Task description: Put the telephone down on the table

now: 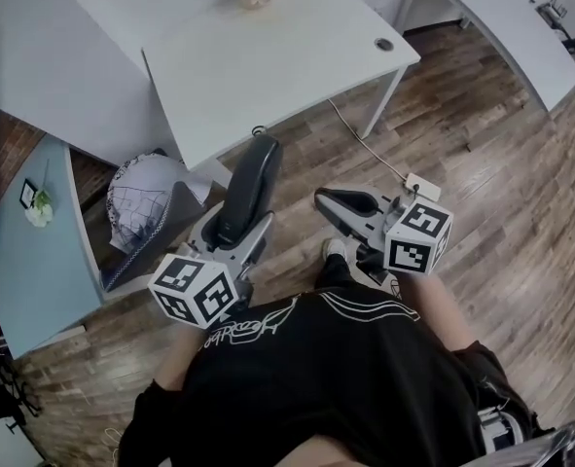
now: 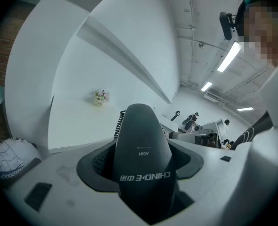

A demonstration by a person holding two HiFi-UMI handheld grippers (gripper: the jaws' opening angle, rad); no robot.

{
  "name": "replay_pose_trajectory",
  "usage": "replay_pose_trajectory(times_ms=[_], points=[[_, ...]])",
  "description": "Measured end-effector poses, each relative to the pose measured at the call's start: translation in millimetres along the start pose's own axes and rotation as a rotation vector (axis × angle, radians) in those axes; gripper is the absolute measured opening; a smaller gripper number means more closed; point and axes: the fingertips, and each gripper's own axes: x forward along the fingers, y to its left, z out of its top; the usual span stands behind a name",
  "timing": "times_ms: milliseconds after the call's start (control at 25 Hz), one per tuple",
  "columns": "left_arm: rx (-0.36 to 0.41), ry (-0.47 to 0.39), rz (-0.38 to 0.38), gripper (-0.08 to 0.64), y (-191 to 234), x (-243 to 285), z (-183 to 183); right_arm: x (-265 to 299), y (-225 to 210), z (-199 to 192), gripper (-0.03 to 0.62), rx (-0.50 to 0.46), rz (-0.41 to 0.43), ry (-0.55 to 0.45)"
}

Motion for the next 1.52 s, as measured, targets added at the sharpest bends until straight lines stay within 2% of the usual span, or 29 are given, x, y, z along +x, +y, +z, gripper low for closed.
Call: replay_pose_trajectory(times_ms=[160, 360, 560, 720, 880, 1040, 1520], points=[[-0.007, 0.003, 0.004, 0.288, -7.1, 56.1, 20.1, -16.8, -43.6, 26.5, 0.04, 0.002, -0.001, -0.006], [-0.055, -0.02, -0.006, 0.288, -26.0, 117.8, 42.2, -47.8, -91.2, 50.9, 0.04, 0.004, -0.023, -0.012], [-0.022, -0.032, -0.037, 0.288, -51.6, 160.1, 59.7, -79.4, -122.9, 77.5, 0.04, -0.02, -0.051, -0.028], [-0.008, -0.026, -0.029, 0.288, -50.1, 177.2, 66.8, -83.6, -142.6, 87.8, 0.039, -0.004, -0.059, -0.036], [-0.016, -0.016, 0.001, 0.288, -31.0, 186.0, 63.4, -71.1, -160.9, 83.9, 0.04, 0.015, -0.059, -0.012], [-0.056, -0.004, 0.033, 0.288, 3.2, 199.2, 68.4, -46.8, -181.7, 90.5, 0.039, 0.026, -0.058, 0.02], [-0.096, 0.007, 0.109, 0.288, 114.5, 249.9, 124.1, 61.0, -259.1, 139.8, 0.04, 0.06, -0.015, 0.072]])
